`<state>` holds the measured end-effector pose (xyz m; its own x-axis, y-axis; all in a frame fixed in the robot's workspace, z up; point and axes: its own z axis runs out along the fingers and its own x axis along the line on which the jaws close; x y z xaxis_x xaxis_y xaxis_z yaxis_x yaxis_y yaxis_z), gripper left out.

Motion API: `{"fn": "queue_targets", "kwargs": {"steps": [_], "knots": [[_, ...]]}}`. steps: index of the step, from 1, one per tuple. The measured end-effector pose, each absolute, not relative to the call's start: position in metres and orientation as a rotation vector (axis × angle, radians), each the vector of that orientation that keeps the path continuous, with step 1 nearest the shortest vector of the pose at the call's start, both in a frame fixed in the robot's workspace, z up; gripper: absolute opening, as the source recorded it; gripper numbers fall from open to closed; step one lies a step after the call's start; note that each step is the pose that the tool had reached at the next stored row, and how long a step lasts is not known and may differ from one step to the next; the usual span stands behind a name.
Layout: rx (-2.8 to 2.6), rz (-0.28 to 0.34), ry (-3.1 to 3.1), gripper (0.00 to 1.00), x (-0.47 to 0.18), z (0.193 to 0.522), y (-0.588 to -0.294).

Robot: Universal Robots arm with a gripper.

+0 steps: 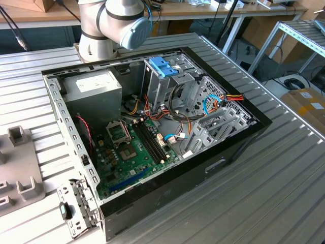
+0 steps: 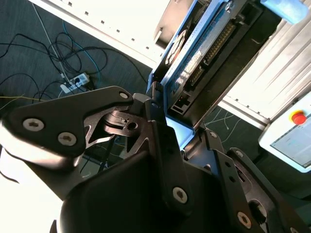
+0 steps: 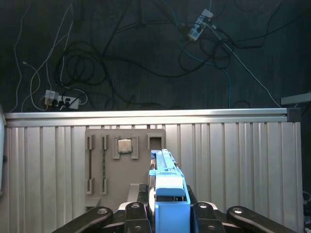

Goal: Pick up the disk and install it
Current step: 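Pick up the disk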

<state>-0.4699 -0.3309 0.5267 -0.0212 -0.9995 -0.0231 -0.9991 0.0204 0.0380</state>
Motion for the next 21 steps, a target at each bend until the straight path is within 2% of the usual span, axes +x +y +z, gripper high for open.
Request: {"fn": "queue_targets", "kwargs": {"steps": [21], "knots": [[2.191,-0.068,-2.237,0.37,-0.4699,0.5366,-0.3309]]}}
